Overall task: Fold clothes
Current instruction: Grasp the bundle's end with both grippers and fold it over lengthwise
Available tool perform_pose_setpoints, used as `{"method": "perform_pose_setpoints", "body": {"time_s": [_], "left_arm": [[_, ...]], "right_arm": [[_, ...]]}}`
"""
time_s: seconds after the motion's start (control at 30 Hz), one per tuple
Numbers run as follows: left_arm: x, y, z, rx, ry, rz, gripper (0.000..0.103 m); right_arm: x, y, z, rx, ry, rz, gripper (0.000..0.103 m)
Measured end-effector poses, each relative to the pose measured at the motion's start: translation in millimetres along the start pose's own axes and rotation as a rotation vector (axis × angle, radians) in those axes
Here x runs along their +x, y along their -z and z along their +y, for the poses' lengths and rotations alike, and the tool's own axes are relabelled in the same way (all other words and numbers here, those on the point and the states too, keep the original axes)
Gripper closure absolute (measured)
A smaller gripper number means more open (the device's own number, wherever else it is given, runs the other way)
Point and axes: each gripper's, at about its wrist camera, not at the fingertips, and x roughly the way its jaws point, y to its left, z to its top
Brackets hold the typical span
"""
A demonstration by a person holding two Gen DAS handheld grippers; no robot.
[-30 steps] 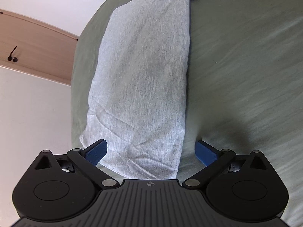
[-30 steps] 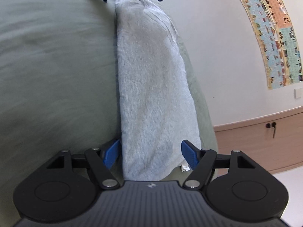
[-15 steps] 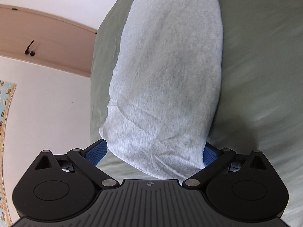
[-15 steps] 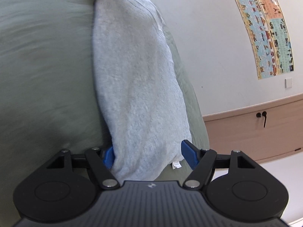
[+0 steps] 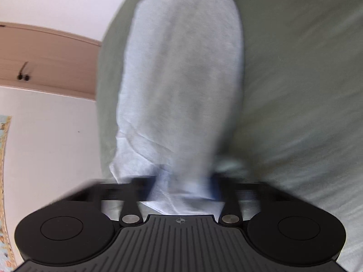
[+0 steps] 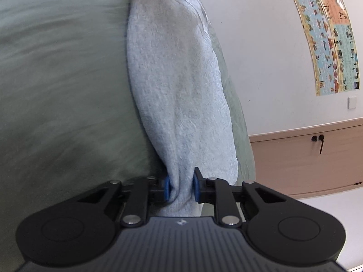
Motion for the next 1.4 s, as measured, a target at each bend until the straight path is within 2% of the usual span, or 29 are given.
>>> {"method": "perform_pose_setpoints", "body": {"time_s": [0.1, 0.17, 0.23, 0.3, 0.43, 0.47, 0.57, 0.63, 0.67, 0.83, 0.93, 0.97, 1.07, 1.13, 1.23, 1.4], "left_arm": [[-1, -4, 4, -0.014, 0.012, 0.016, 0.092], [-5, -6, 16, -0.067, 0.031, 0.016, 0.092], [-13, -5, 24, -0.079, 0.024, 0.014, 0.092], [-25, -5, 37, -0.108, 0.032, 0.011, 0.092], [-53, -3, 70, -0.191, 0.106, 0.014, 0.092], [-66, 0, 79, -0.208, 0.143, 0.015, 0.092], [-107, 6, 100, -0.245, 0.279, 0.008, 0.092], [-131, 13, 108, -0.245, 0.347, 0.005, 0.092], [-146, 18, 112, -0.245, 0.383, 0.003, 0.092], [-217, 35, 119, -0.246, 0.543, -0.016, 0.091], [-249, 45, 118, -0.224, 0.650, -0.017, 0.091], [-254, 47, 117, -0.221, 0.677, -0.013, 0.091], [-234, 50, 112, -0.213, 0.757, 0.006, 0.091], [-216, 53, 105, -0.224, 0.784, 0.019, 0.091], [-181, 61, 94, -0.264, 0.821, 0.037, 0.091], [-108, 65, 99, -0.338, 0.850, 0.054, 0.091]], "right_arm": [[-7, 0, -6, -0.008, 0.014, -0.001, 0.082], [-10, 0, -9, 0.005, 0.005, -0.005, 0.091], [-14, -2, -17, 0.027, -0.009, -0.008, 0.093], [-29, -5, -34, 0.061, -0.042, -0.019, 0.093], [-57, -11, -68, 0.123, -0.123, -0.041, 0.093], [-73, -13, -87, 0.172, -0.188, -0.040, 0.093], [-99, -15, -116, 0.223, -0.279, -0.037, 0.093], [-131, -18, -142, 0.258, -0.369, -0.045, 0.093], [-135, -18, -144, 0.260, -0.380, -0.047, 0.093], [-205, -30, -176, 0.249, -0.552, -0.047, 0.093], [-231, -37, -180, 0.224, -0.636, -0.046, 0.093], [-241, -42, -179, 0.219, -0.691, -0.036, 0.093], [-236, -47, -173, 0.240, -0.774, -0.020, 0.093], [-221, -48, -167, 0.250, -0.789, -0.010, 0.093], [-177, -47, -153, 0.294, -0.828, 0.031, 0.093], [-105, -41, -156, 0.378, -0.852, 0.087, 0.093]]}}
